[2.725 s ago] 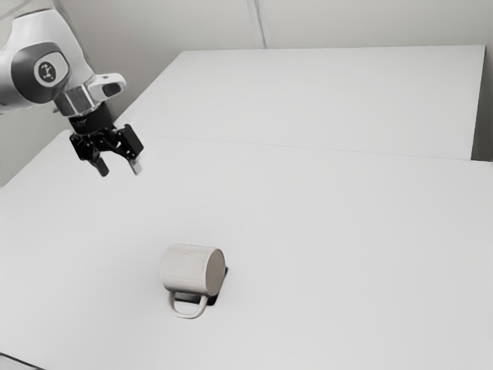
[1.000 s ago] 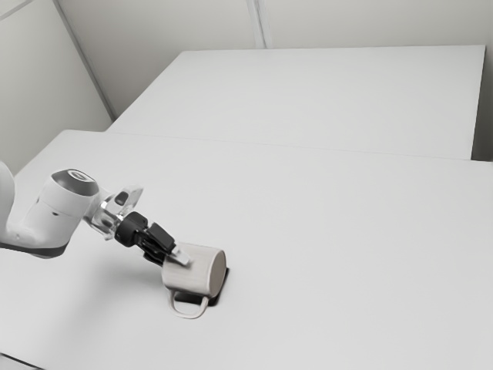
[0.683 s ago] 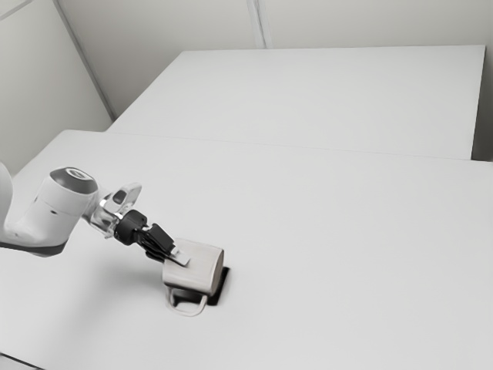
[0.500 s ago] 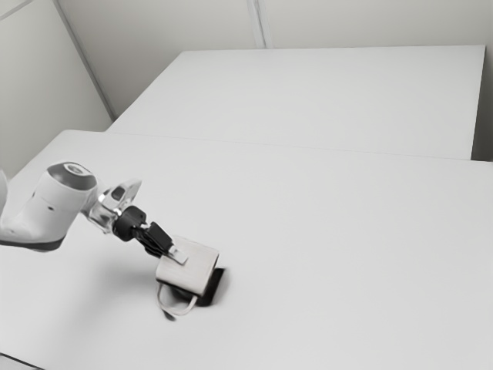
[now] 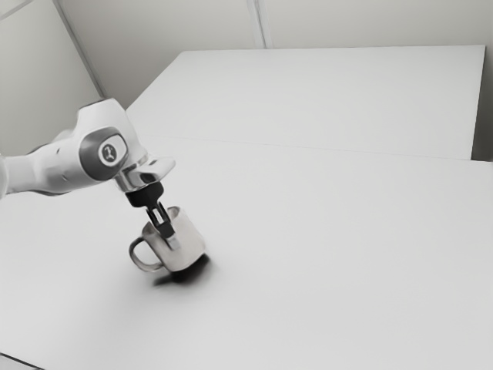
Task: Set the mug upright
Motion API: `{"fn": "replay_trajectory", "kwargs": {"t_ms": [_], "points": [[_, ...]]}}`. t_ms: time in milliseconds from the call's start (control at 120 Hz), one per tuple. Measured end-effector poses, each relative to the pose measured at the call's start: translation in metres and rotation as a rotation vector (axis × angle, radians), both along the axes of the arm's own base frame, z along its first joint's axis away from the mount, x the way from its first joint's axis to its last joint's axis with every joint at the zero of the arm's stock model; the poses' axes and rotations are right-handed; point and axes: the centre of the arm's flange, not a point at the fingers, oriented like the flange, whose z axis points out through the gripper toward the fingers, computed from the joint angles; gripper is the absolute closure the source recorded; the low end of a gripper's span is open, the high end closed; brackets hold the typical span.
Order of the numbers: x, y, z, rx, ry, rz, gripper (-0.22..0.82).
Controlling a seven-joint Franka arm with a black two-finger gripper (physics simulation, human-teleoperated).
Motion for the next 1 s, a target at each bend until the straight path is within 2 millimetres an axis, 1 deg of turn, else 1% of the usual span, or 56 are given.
{"fn": "replay_trajectory", "kwargs": {"t_ms": [125, 250, 500, 633, 833, 908, 1000], "points": [[0.007, -0.009, -0.001, 0.101, -0.079, -0.049, 0.78], [0.011, -0.018, -0.004, 0.159, -0.140, -0.082, 0.78], [0.014, -0.022, -0.013, 0.200, -0.217, -0.072, 0.78], [0.016, -0.027, -0.013, 0.205, -0.243, -0.065, 0.78], [0.016, -0.030, -0.014, 0.199, -0.253, -0.056, 0.36], [0.016, -0.030, -0.014, 0.198, -0.255, -0.054, 0.25], [0.016, -0.031, -0.014, 0.198, -0.257, -0.051, 0.16]]}}
